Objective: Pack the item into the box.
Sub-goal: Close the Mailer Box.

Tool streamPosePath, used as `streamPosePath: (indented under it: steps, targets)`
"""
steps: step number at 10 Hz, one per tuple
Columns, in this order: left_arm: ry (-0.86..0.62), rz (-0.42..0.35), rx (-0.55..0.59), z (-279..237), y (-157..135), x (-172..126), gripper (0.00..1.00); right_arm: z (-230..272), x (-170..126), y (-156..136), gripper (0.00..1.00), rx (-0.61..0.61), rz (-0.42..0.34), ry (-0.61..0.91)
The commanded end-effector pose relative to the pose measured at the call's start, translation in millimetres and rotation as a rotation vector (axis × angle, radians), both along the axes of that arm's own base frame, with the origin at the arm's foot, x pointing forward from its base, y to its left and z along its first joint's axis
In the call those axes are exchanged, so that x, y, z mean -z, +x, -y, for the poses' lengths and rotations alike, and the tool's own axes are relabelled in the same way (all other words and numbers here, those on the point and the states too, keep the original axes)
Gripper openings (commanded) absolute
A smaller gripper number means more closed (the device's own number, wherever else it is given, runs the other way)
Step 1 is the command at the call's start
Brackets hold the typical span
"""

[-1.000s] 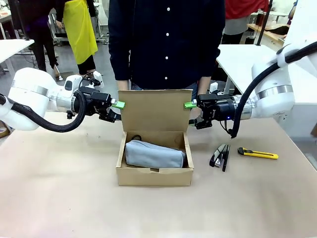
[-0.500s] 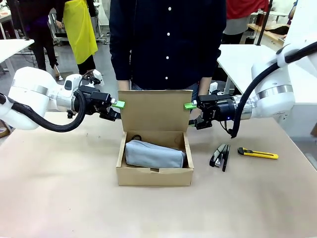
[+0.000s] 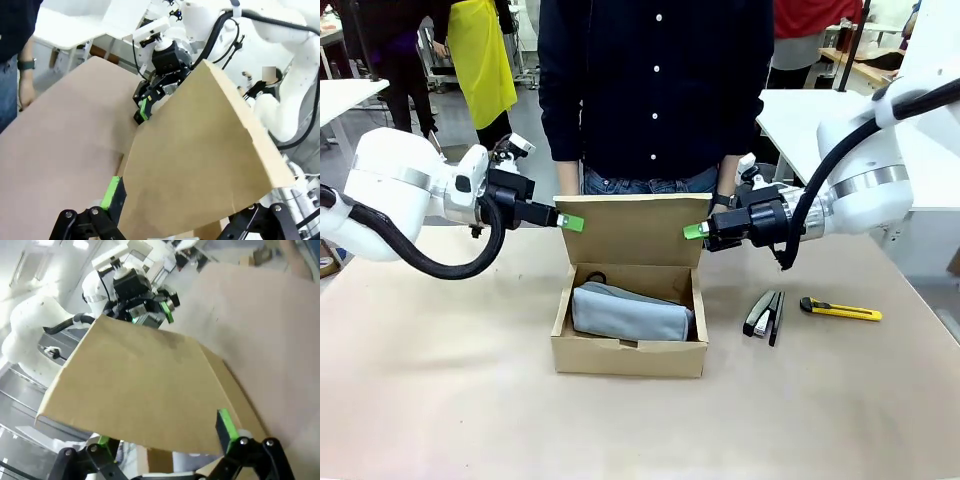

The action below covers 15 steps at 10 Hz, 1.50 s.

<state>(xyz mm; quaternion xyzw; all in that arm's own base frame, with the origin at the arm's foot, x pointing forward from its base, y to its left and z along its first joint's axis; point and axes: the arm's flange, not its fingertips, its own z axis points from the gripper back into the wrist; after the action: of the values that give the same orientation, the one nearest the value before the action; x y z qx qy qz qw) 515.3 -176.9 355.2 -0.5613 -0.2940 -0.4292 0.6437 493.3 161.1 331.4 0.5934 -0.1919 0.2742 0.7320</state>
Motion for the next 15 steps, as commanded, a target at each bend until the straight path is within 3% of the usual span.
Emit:
streamPosePath:
  steps: [1,4,6,8,10,11,12,15]
  targets:
    - [-0.01,0.159,-0.044,3.3,-21.7,7.7,1.0,-4.9,0.5,-23.5,1.0,0.069,0.218,0.017]
    - [-0.075,0.388,-0.075,-5.2,-35.5,3.0,1.0,-14.0,-0.1,-47.8,1.0,0.042,0.432,0.047]
    - [-0.099,0.484,-0.089,-7.9,-43.4,8.1,1.0,-12.0,6.1,-61.3,1.0,0.067,0.538,0.034]
    - [-0.133,0.434,-0.025,-15.3,-43.6,17.0,1.0,-5.7,4.6,-76.1,1.0,0.124,0.56,0.048]
    - [-0.142,0.44,-0.011,-27.6,-54.2,22.7,1.0,2.5,-1.7,-92.0,1.0,0.136,0.584,0.061]
    - [-0.153,0.463,-0.016,-39.1,-62.1,21.6,1.0,5.8,-1.9,-97.9,1.0,0.122,0.568,0.062]
    - [-0.18,0.483,-0.014,-55.6,-74.4,18.2,1.0,19.9,0.7,-106.3,1.0,0.129,0.499,0.044]
    - [-0.157,0.553,-0.162,-109.7,-113.5,15.0,1.0,74.7,2.5,-128.0,1.0,0.219,0.414,0.046]
